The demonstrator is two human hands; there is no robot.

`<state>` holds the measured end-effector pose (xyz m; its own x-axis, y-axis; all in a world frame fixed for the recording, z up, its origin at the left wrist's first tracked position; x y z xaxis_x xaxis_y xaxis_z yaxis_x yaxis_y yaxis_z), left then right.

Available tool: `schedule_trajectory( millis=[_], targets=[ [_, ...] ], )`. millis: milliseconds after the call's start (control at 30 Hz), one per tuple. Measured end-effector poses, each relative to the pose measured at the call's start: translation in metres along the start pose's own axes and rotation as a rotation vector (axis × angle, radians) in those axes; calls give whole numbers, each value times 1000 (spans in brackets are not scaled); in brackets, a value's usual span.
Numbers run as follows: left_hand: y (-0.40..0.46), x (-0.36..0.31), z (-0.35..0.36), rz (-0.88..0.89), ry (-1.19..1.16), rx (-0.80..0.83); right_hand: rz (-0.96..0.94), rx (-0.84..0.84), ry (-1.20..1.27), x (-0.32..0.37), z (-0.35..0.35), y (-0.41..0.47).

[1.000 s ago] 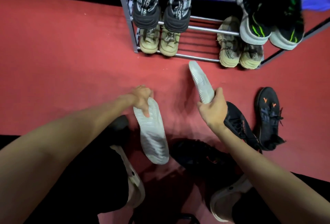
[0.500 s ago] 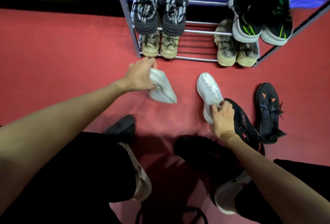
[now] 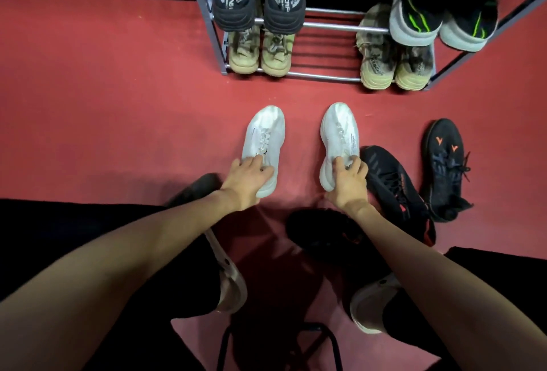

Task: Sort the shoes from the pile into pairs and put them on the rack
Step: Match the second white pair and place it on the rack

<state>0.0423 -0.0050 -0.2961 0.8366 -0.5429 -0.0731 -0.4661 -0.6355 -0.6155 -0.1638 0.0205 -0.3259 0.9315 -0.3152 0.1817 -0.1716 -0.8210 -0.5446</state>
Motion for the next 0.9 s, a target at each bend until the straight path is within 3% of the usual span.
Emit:
schedule_trajectory(
  millis=[167,233,400,533,667,900],
  targets=[
    [9,1,32,38,-201,192,-4,62,25,0,15,1],
    [13,5,31,1,-277,200,-11,59,46,-1,19,-2],
    [23,41,20,-354,-540,8,73,-93,295,-7,7,-3],
    [22,60,51,-619,-821,120,314,-101,369,-19,8,-4],
    [21,54,85,-667,-1044,245,421,-14,335,-17,23,2],
    [21,52,95,-717,-1117,238,546,65,475,-21,33,7]
  ],
)
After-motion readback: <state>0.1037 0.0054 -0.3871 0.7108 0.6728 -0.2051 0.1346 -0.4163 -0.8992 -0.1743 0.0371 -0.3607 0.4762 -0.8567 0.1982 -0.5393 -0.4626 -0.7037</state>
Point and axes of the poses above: each hand's wrist, its own y-axis towards the middle knuckle, its own z-axis out of the palm, x = y × z, the point moved 9 cm from there along y, towards the middle knuckle, and after that the axes turned 7 degrees about x, right-handed, at the moved point
